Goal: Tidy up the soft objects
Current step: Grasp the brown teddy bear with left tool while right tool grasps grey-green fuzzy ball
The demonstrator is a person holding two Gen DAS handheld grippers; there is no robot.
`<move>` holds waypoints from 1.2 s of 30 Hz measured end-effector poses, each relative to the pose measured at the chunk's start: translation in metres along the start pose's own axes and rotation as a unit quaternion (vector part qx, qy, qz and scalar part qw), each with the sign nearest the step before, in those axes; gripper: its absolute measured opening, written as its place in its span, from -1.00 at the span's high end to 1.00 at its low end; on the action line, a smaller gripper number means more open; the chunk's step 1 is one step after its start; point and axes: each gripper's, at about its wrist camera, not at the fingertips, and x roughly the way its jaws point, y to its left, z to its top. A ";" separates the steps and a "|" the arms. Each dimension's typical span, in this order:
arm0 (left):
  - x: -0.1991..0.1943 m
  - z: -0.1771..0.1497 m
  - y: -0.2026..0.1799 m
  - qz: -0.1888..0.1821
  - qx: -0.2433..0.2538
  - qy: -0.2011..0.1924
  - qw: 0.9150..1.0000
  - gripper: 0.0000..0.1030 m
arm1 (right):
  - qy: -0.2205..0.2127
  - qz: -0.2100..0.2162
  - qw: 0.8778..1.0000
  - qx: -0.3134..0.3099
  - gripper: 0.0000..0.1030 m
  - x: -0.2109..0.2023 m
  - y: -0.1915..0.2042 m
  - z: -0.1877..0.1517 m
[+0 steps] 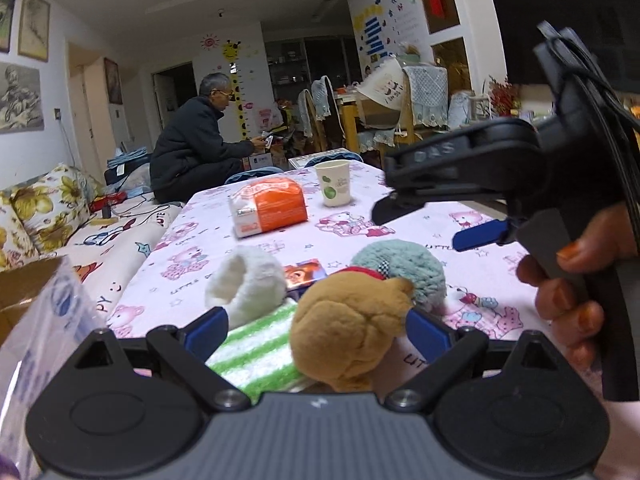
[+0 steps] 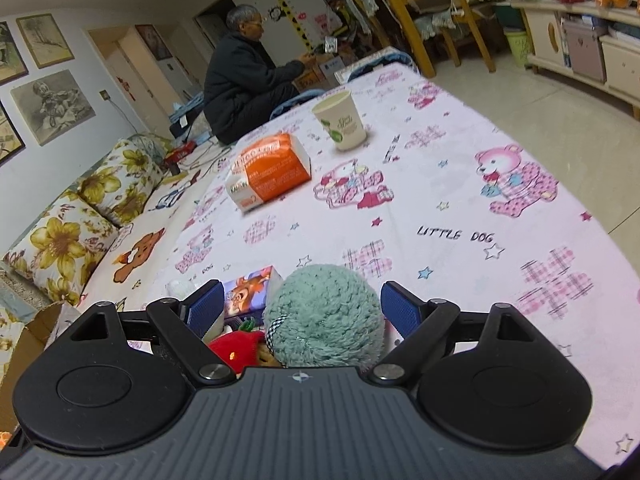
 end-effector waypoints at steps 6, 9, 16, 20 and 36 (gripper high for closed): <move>0.010 0.000 -0.010 -0.010 0.017 -0.004 1.000 -0.86 | 0.020 0.000 1.000 0.013 -1.00 0.007 -0.002 -0.004; 0.012 0.001 -0.017 -0.012 0.031 -0.005 0.999 -0.86 | 0.028 -0.003 0.999 0.019 -1.00 0.010 -0.004 -0.005; 0.019 0.000 -0.020 -0.036 0.035 0.002 0.999 -0.87 | 0.044 -0.024 0.999 0.012 -1.00 0.017 -0.008 -0.008; 0.023 0.000 -0.021 -0.046 0.033 0.006 0.998 -0.87 | 0.048 -0.023 0.999 0.009 -1.00 0.016 -0.013 -0.008; 0.034 -0.001 -0.020 -0.069 0.043 0.031 0.996 -0.87 | 0.046 -0.008 0.996 -0.070 -0.53 0.013 -0.006 -0.003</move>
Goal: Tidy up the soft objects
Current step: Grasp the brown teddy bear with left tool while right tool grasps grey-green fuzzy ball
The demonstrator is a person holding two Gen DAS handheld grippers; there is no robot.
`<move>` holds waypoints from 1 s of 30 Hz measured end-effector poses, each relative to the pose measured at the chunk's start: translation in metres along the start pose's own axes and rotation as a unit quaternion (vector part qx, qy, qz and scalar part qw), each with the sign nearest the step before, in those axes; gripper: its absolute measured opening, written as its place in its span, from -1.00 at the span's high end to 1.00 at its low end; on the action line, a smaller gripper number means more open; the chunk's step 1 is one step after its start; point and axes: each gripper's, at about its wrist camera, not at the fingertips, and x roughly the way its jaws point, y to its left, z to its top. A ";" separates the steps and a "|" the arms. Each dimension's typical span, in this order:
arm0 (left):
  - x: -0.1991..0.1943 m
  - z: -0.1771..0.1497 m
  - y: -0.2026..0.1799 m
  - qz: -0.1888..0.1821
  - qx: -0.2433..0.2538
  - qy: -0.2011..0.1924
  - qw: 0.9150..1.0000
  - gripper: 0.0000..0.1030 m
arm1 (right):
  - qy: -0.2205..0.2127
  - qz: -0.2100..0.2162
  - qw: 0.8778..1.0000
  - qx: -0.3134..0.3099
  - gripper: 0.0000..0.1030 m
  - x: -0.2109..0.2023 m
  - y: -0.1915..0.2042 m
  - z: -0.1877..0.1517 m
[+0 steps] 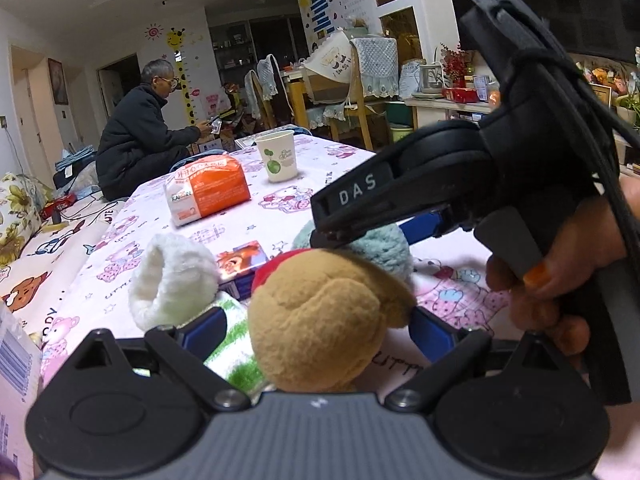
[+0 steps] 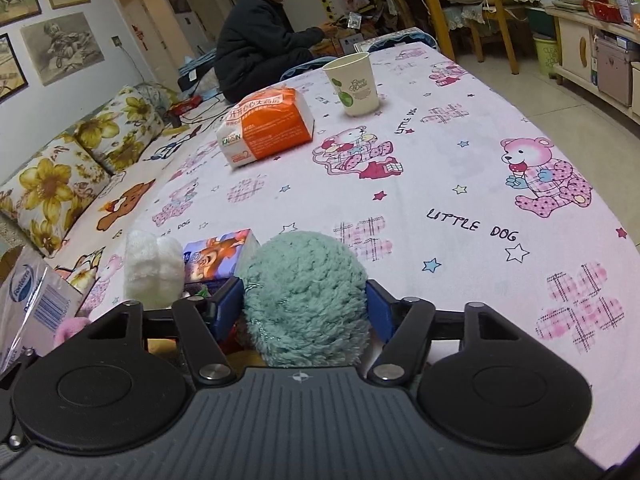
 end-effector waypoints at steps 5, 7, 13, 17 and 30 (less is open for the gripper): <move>-0.003 -0.001 -0.006 -0.004 0.016 -0.003 1.000 -0.62 | 0.002 -0.002 1.000 -0.001 -0.43 -0.001 -0.001 0.000; -0.004 -0.001 -0.008 -0.002 0.024 -0.002 1.000 -0.55 | 0.002 -0.005 1.000 -0.005 -0.40 0.000 0.000 0.000; -0.008 -0.001 -0.003 -0.002 0.022 0.000 1.000 -0.37 | 0.000 -0.009 1.000 -0.014 -0.31 -0.002 -0.001 -0.001; -0.010 0.000 0.001 -0.004 0.010 0.001 1.000 -0.31 | 0.003 -0.003 1.000 0.004 -0.23 -0.004 -0.005 -0.001; -0.028 0.006 0.030 -0.004 -0.063 -0.014 0.998 -0.28 | 0.002 -0.005 1.000 0.026 -0.04 -0.014 -0.011 -0.004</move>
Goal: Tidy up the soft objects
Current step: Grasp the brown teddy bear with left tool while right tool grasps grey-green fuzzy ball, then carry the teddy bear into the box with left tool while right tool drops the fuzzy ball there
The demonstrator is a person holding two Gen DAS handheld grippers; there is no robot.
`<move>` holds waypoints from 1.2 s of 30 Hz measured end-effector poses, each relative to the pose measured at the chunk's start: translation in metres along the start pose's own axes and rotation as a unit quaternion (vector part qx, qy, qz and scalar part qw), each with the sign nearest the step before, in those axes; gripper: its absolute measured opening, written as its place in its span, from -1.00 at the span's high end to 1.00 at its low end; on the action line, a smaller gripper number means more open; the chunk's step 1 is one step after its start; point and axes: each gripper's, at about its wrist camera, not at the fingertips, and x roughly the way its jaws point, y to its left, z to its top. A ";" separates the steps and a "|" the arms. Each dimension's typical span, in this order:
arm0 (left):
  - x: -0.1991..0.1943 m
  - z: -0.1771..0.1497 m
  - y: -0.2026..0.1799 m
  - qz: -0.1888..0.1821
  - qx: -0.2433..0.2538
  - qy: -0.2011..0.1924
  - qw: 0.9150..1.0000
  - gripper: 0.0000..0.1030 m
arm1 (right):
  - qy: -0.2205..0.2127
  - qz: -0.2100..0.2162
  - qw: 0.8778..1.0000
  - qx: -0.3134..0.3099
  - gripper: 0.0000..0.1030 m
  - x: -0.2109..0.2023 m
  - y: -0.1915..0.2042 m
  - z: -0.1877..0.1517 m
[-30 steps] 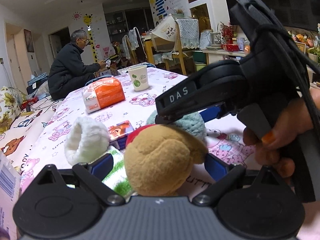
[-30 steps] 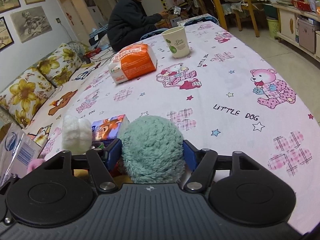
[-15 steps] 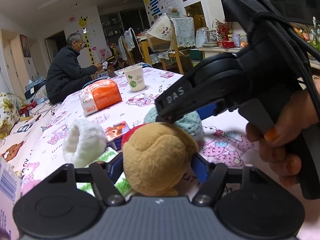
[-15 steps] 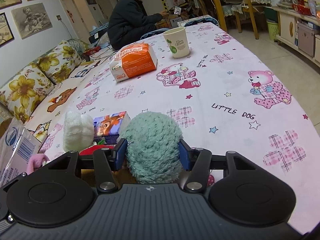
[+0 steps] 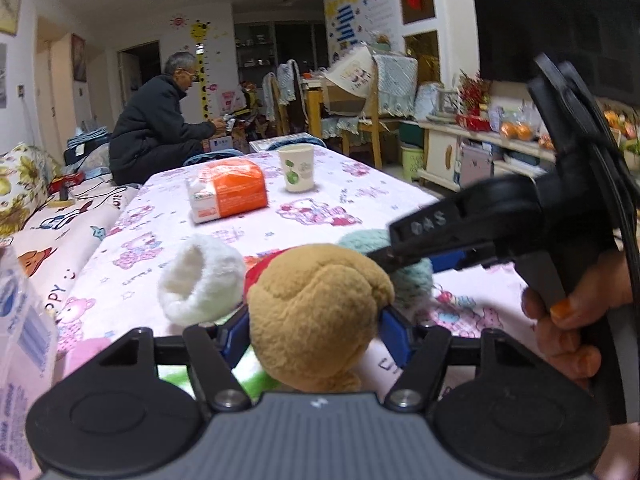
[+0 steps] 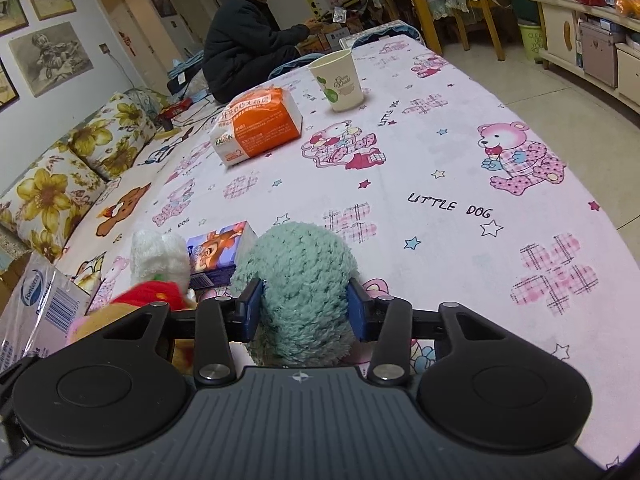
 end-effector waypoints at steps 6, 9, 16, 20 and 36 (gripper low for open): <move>-0.013 0.005 0.015 0.006 -0.027 -0.023 0.999 -0.28 | -0.012 0.003 1.000 0.012 -0.03 -0.008 0.000 0.001; -0.020 0.007 0.021 0.010 -0.034 -0.039 0.999 -0.29 | -0.016 0.005 1.000 0.021 -0.03 -0.012 0.000 0.002; -0.042 0.011 0.039 0.034 -0.057 -0.076 0.995 -0.29 | -0.036 0.027 0.998 0.049 -0.03 -0.024 0.000 0.007; -0.054 0.013 0.051 0.052 -0.075 -0.096 0.991 -0.29 | -0.052 0.053 0.997 0.039 -0.03 -0.033 0.018 0.009; -0.106 0.004 0.105 0.130 -0.148 -0.142 0.970 -0.31 | -0.065 0.156 0.985 -0.044 -0.03 -0.044 0.113 -0.002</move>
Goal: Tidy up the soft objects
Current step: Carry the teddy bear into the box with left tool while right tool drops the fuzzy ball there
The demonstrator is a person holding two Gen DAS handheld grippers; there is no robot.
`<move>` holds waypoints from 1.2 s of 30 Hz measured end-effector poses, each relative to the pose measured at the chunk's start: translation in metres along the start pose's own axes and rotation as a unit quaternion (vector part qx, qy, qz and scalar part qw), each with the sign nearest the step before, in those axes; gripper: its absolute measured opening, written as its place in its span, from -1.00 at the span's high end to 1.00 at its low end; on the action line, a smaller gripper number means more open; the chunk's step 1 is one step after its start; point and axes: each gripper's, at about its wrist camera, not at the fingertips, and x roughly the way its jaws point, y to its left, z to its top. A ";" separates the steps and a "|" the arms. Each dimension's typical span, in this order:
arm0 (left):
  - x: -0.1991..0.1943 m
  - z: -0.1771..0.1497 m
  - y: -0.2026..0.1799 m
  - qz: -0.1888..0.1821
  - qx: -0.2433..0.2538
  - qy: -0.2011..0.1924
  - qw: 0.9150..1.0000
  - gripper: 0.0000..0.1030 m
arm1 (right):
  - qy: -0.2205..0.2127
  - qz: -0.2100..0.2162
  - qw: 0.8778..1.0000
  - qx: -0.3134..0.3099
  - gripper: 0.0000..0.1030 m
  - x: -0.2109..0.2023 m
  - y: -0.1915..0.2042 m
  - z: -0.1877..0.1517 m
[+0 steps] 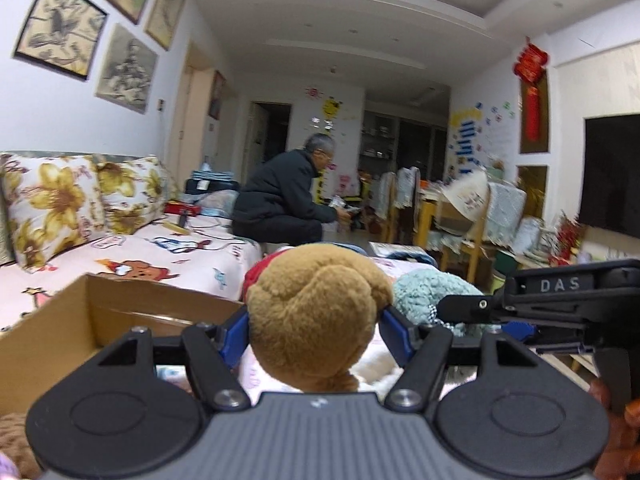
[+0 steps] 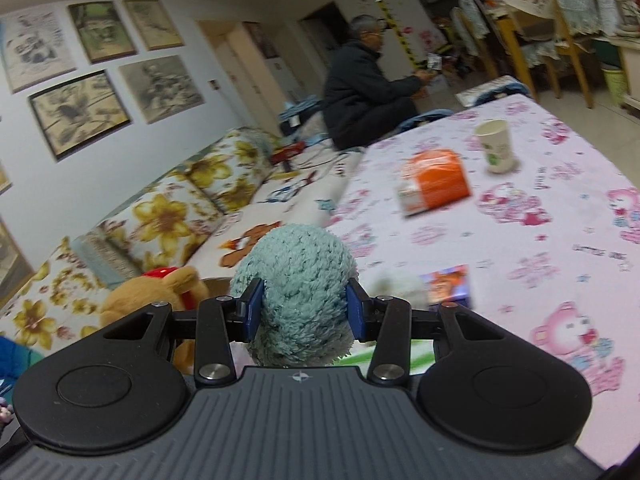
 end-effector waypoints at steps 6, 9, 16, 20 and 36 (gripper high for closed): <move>-0.011 0.005 0.031 0.040 -0.040 -0.010 0.998 -0.31 | 0.018 0.026 0.999 -0.017 -0.03 0.025 0.033 -0.004; -0.015 0.008 0.048 0.068 -0.064 -0.014 0.996 -0.32 | 0.026 0.034 0.999 -0.026 -0.03 0.035 0.048 -0.004; -0.014 0.006 0.082 0.132 -0.120 -0.003 0.984 -0.33 | 0.052 0.052 0.995 -0.062 -0.04 0.064 0.072 -0.004; -0.009 0.003 0.097 0.153 -0.156 0.023 0.976 -0.34 | 0.061 0.048 0.994 -0.081 -0.04 0.077 0.081 -0.005; -0.004 0.002 0.108 0.185 -0.169 0.055 0.967 -0.71 | 0.047 0.013 0.995 -0.088 -0.87 0.059 0.075 -0.011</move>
